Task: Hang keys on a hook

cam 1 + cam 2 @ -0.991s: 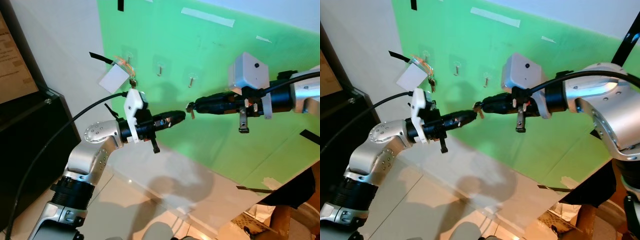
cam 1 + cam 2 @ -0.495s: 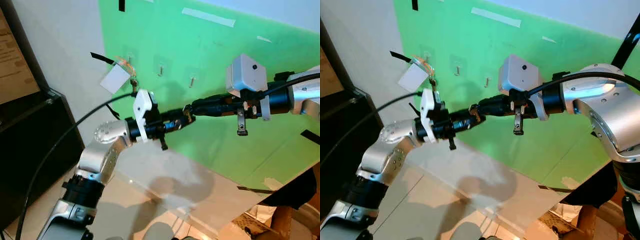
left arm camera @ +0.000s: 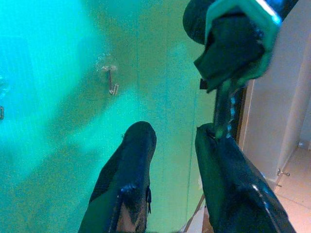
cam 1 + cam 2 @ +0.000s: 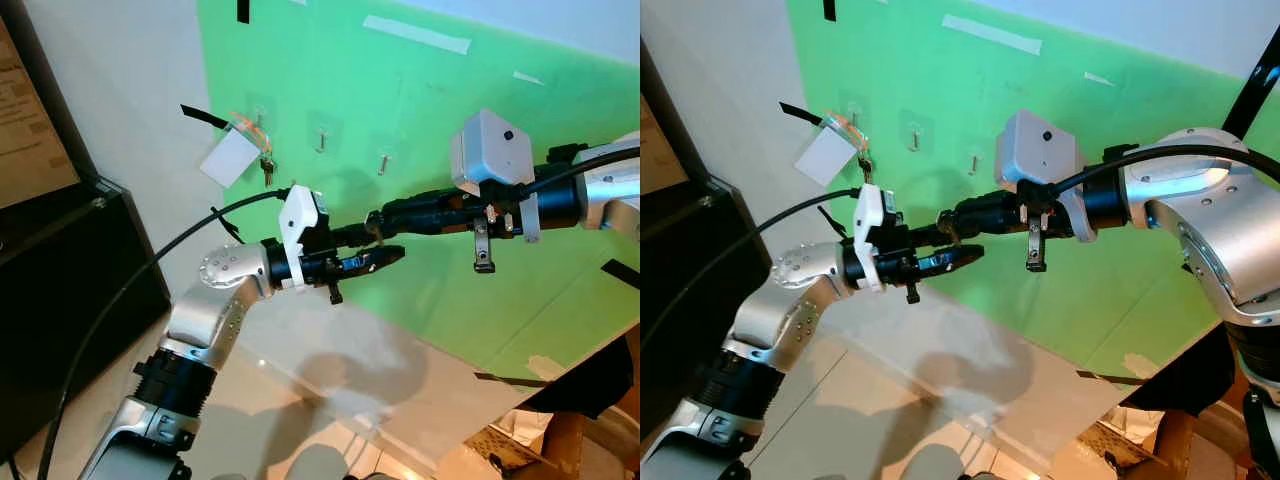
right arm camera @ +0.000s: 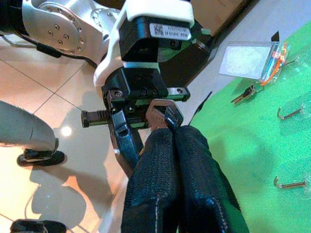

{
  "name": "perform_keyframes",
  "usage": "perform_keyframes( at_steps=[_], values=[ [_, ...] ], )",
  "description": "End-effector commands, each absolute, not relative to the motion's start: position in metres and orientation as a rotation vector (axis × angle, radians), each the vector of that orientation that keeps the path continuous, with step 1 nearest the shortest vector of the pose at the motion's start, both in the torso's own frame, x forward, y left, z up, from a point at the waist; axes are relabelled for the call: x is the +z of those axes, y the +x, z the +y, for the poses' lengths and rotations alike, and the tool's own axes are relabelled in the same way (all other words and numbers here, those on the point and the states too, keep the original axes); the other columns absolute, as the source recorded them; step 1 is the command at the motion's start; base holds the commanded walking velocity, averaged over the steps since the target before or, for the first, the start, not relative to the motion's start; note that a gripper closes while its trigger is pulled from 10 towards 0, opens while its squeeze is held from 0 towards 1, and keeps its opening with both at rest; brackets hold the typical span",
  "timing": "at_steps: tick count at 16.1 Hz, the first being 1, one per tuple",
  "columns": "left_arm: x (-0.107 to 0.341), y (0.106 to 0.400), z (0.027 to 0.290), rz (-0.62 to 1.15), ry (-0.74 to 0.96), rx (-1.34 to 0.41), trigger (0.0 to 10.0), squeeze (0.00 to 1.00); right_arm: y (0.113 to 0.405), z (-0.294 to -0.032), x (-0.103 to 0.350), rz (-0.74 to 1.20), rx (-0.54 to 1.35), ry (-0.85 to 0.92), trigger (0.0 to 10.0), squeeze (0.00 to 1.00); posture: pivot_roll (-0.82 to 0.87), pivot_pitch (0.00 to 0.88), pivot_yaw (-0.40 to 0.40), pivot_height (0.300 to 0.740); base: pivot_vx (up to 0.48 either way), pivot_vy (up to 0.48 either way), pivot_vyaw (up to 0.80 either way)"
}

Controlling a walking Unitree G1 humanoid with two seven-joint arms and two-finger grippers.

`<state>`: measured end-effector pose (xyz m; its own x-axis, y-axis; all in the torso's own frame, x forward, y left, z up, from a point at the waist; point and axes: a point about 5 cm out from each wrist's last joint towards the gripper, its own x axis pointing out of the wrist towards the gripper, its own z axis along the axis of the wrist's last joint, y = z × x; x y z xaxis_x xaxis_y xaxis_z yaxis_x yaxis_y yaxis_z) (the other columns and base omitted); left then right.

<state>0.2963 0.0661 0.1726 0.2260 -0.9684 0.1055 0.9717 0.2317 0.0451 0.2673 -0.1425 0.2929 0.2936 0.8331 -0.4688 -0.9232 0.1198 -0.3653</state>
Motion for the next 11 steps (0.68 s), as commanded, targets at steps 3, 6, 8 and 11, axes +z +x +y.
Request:
perform_keyframes(
  at_steps=[3, 6, 8, 11],
  values=[
    [0.1787, 0.2987, 0.059, -0.143, 0.002, -1.357, 10.0, 0.0, 0.2642, -0.1395, 0.2924, 0.164, 1.314, -0.669, 10.0, 0.0, -0.06, 0.0, -0.046, 0.74, 0.0, 0.0, 0.0],
    [0.1798, 0.2993, 0.0556, -0.15, 0.001, -1.366, 10.0, 0.0, 0.2642, -0.1381, 0.2915, 0.162, 1.317, -0.668, 10.0, 0.0, -0.06, 0.0, -0.044, 0.74, 0.0, 0.0, 0.0],
    [0.1808, 0.3014, 0.0539, -0.155, -0.005, -1.36, 10.0, 0.0, 0.264, -0.1371, 0.2911, 0.161, 1.321, -0.667, 10.0, 0.0, -0.06, 0.0, -0.043, 0.74, 0.0, 0.0, 0.0],
    [0.1814, 0.3038, 0.053, -0.159, -0.008, -1.348, 9.2, 0.0, 0.264, -0.1364, 0.2912, 0.159, 1.324, -0.667, 10.0, 0.0, -0.06, 0.0, -0.042, 0.74, 0.0, 0.0, 0.0]
  ],
)
